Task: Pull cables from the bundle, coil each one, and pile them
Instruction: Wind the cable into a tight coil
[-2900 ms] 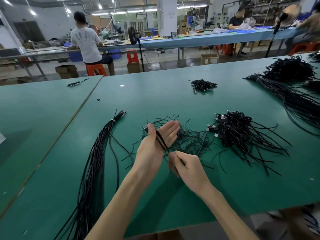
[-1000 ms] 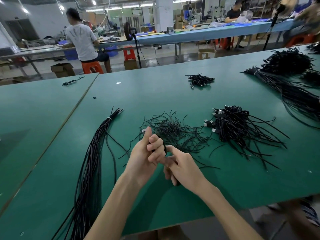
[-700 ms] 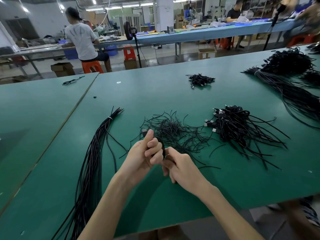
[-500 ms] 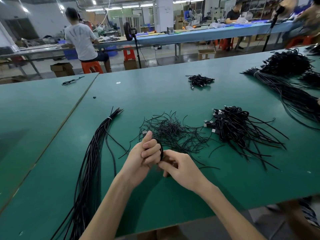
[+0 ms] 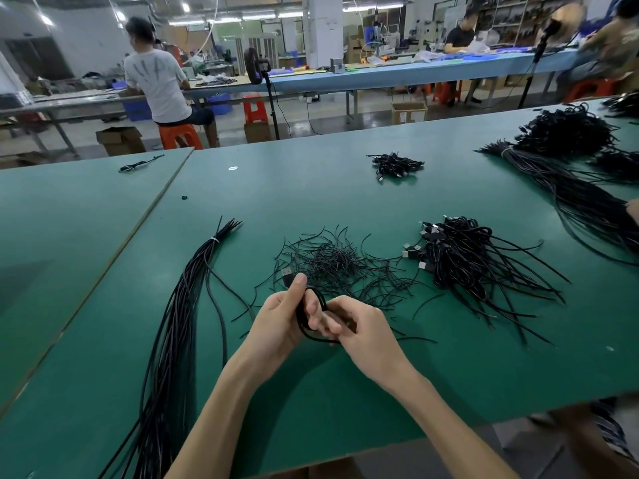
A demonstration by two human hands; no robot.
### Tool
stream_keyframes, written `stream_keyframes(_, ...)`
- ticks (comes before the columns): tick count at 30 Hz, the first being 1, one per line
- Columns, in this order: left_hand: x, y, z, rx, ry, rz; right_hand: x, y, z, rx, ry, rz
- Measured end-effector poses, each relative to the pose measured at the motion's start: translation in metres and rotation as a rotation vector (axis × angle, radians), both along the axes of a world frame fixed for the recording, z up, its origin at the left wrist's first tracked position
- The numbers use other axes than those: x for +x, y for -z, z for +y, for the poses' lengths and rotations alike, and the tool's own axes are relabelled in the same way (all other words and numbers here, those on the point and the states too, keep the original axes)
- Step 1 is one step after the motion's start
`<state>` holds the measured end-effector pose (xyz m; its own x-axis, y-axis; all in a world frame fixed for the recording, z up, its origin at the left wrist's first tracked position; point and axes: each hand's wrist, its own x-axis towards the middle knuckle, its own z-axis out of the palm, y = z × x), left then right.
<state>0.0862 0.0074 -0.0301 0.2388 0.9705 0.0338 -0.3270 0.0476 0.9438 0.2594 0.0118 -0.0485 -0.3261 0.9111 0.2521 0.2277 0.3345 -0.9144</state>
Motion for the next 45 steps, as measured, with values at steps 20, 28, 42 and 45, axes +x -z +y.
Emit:
stream_keyframes(20, -0.002, 0.004, 0.003, -0.061, -0.006, -0.027, 0.000, -0.001, -0.003, -0.027, -0.047, 0.027)
stream_keyframes(28, -0.008, 0.001, 0.002, -0.075, 0.053, -0.058, 0.003, -0.005, -0.005, -0.063, -0.074, 0.145)
stream_keyframes(42, 0.012, 0.002, -0.010, 0.157, -0.256, 0.177, -0.002, -0.002, -0.004, 0.042, 0.004, 0.107)
stream_keyframes(45, 0.017, 0.000, -0.011, 0.204, -0.323, 0.236, -0.004, -0.001, -0.003, 0.071, 0.034, 0.057)
